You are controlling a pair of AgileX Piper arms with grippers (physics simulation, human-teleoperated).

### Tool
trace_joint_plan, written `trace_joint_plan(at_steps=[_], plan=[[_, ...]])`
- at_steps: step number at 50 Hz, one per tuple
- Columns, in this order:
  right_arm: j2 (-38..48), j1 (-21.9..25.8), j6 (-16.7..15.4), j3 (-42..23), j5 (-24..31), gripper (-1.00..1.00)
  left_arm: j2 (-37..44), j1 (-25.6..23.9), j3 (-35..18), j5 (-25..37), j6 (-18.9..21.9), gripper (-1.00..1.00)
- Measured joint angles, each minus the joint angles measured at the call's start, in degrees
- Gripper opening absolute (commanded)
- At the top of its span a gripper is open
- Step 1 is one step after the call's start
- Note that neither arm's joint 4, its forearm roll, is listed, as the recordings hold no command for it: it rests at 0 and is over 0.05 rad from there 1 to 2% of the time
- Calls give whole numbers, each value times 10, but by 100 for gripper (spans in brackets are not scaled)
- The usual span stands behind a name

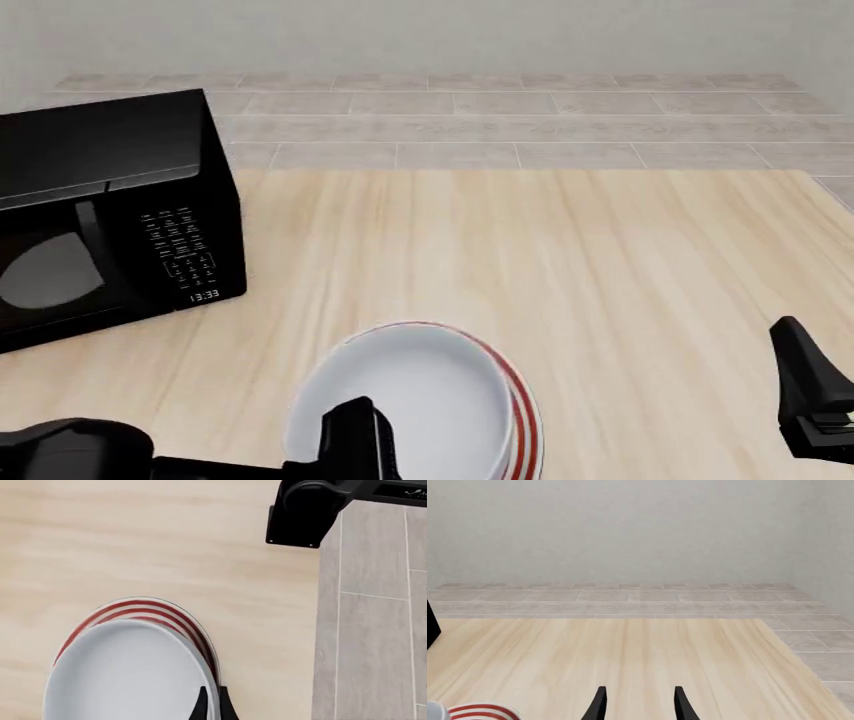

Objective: Pick up the white bowl and put it on the plate.

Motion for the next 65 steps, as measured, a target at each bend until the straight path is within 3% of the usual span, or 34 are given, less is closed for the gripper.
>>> trace_joint_plan(at_steps=[30,31,65], plan=[[0,0,0,0,0,100,40,-4,18,-41,-9,-100],[0,0,0,0,0,100,41,-3,18,-41,-8,100],[0,0,0,0,0,100,41,4,15,-43,-2,100]])
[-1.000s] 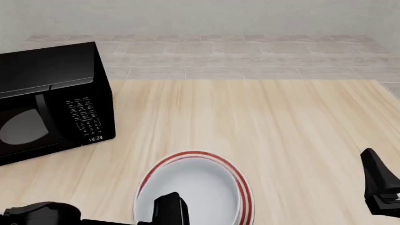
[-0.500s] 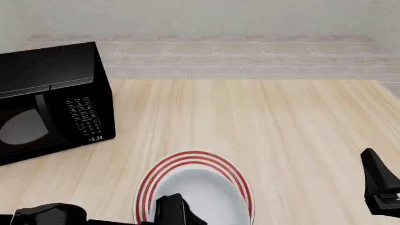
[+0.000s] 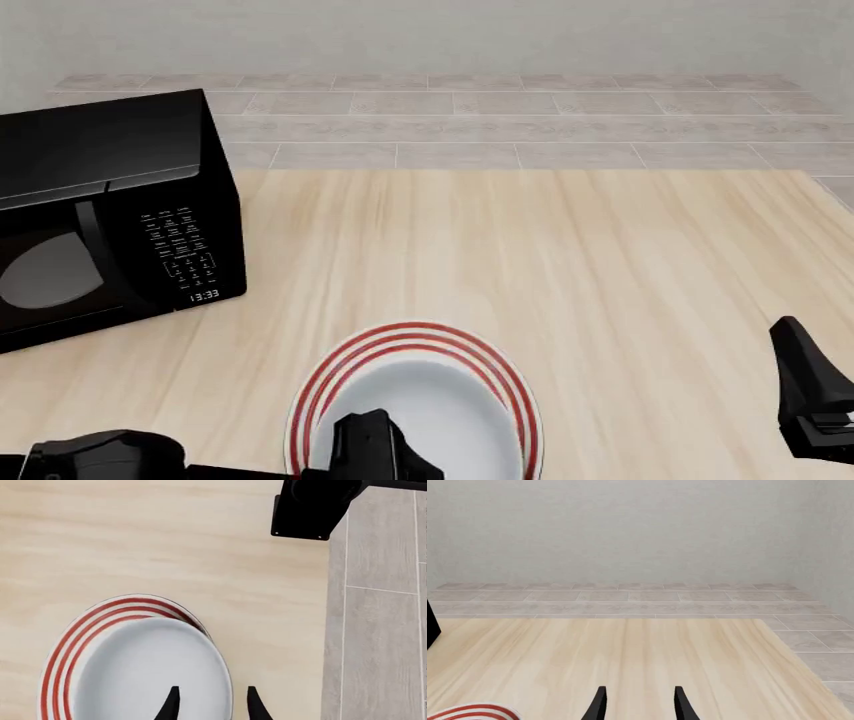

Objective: Pick up the white bowl and put it on the plate.

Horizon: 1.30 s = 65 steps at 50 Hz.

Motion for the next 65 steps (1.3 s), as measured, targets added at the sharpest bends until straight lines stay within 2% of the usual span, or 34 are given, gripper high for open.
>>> trace_joint_plan(at_steps=[16,36,65], plan=[[0,0,0,0,0,100,-11,2,-6,14,0,100],[0,0,0,0,0,100,-53,16,-19,63,17,100],[0,0,0,0,0,100,-189,64,-12,150,53,100]])
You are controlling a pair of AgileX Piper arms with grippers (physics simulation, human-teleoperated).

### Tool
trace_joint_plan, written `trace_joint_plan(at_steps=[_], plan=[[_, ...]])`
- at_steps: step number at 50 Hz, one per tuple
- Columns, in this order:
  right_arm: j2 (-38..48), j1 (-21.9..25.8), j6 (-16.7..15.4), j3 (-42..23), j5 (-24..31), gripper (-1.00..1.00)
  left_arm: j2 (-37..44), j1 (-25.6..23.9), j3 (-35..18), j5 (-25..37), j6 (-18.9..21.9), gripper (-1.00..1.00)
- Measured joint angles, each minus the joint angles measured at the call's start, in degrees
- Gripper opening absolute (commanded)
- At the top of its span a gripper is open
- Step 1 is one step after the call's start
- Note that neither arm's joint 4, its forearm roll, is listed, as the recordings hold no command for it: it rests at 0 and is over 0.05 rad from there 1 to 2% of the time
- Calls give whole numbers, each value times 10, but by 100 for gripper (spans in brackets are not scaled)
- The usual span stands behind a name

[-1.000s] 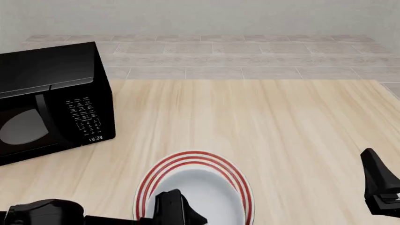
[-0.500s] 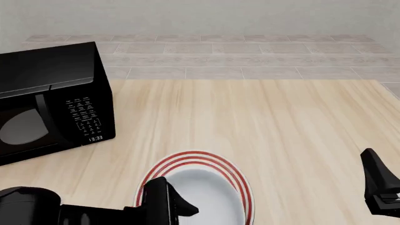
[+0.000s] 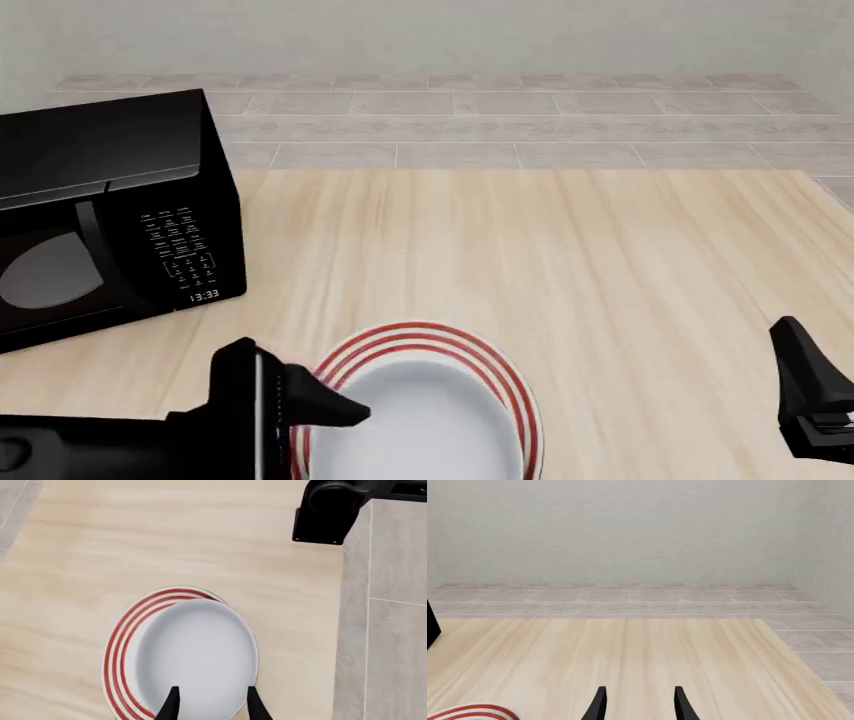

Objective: Pick up the white bowl and put it on the plate.

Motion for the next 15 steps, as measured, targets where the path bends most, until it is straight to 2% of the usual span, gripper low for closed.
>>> trace_joint_plan(at_steps=[15], plan=[[0,0,0,0,0,100,-25,9,3,13,6,100]])
